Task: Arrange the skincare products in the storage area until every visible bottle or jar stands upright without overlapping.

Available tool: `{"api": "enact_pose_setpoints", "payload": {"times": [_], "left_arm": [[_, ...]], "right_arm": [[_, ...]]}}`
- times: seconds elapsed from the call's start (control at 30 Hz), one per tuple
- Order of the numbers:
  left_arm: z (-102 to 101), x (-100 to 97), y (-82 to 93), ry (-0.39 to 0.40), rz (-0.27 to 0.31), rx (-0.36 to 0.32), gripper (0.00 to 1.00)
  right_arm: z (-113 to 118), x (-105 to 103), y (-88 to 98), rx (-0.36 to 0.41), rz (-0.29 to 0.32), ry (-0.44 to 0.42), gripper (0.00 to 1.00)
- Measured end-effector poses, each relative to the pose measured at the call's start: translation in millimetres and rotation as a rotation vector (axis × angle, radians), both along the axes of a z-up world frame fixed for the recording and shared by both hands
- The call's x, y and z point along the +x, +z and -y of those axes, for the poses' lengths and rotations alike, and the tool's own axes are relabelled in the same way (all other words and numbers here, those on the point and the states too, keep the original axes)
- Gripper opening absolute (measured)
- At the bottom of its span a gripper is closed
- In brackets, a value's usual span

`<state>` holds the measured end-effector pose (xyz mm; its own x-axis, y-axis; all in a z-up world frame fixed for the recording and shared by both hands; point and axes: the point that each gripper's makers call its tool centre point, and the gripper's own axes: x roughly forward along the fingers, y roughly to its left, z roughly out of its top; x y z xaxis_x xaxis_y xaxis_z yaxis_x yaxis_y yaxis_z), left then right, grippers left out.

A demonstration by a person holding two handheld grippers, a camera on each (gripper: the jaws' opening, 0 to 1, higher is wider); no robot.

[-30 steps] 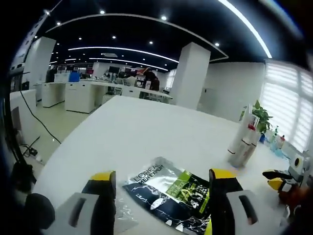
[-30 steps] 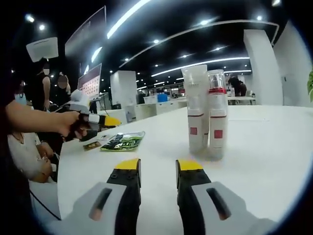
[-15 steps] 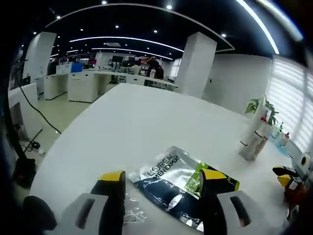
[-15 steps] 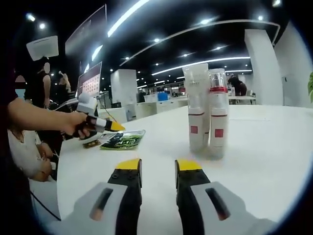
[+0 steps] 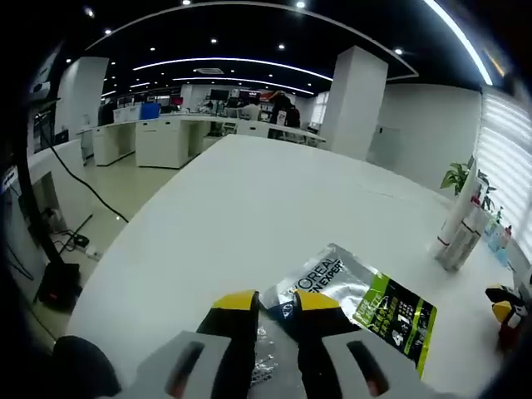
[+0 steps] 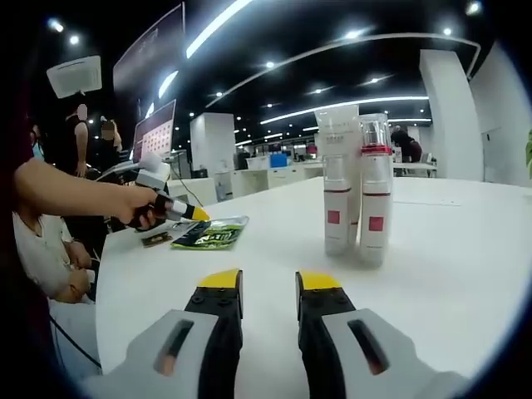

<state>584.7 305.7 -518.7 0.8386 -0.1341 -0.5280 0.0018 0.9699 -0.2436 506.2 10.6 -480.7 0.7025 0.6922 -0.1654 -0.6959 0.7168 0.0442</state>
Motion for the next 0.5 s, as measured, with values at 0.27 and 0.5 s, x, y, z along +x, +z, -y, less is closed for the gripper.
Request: {"api": "enact_pose_setpoints", "payload": {"times": [0.27, 0.5], "left_arm": [[-8.2, 2.7, -1.8, 0.022, 0.007, 0.092, 0.02], [-6.7, 2.0, -1.0, 0.019, 0.014, 0.073, 0.00]], "right_arm": [[-1.6, -1.1, -2.6, -0.020, 0.001, 0.008, 0.22], [-3.8, -2.4, -4.1, -0.033, 0.002, 0.019, 0.20]]}}
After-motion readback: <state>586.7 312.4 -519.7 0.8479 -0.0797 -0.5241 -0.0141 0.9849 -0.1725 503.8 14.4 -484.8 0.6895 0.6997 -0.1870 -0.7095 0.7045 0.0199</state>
